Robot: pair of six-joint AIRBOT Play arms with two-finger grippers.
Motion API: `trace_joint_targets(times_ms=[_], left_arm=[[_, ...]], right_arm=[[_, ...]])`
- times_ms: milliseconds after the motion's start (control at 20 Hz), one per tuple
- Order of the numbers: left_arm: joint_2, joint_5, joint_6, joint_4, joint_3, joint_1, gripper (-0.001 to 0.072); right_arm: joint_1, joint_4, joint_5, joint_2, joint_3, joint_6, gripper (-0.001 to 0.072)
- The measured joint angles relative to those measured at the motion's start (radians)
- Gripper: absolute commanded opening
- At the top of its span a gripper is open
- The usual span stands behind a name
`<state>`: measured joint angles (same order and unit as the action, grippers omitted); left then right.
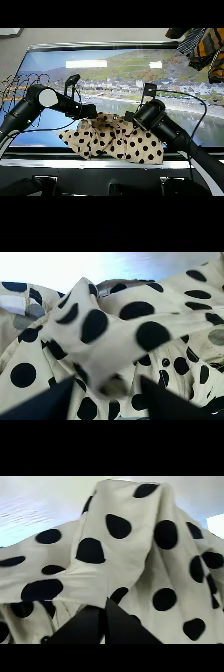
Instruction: Fold the clothes and pants, and hang the long-sleeved shirts on hangers.
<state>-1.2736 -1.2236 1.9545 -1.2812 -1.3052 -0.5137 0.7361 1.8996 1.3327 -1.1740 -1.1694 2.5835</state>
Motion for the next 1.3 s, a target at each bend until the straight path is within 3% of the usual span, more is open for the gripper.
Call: trace_joint_targets(times_ms=[150,350,550,650,1000,1300], left_arm=[[0.017,-0.018,-0.039,0.001,-0.021,0.082,0.0620],[0.095,-0.077,-0.168,-0.040,-0.034,0.344,0.0616],[0.138,-0.161,-0.455,-0.121,-0.037,0.644,0.0614],[0.143,-0.169,-0.536,-0.137,-0.027,0.748,0.0615],[0.111,-0.018,-0.589,-0.079,0.126,1.048,0.0614],[0.006,0.098,-0.718,-0.017,0.187,1.110,0.0614]], right_arm=[[-0.011,-0.046,-0.029,0.005,0.002,-0.085,0.0017],[-0.016,-0.072,-0.032,0.007,0.003,-0.149,0.0017],[-0.018,-0.082,-0.020,0.007,0.003,-0.175,0.0018],[-0.018,-0.083,-0.008,0.007,0.003,-0.182,0.0018],[-0.018,-0.084,0.011,0.007,0.003,-0.203,0.0017],[-0.018,-0.083,0.022,0.007,0.003,-0.208,0.0017]])
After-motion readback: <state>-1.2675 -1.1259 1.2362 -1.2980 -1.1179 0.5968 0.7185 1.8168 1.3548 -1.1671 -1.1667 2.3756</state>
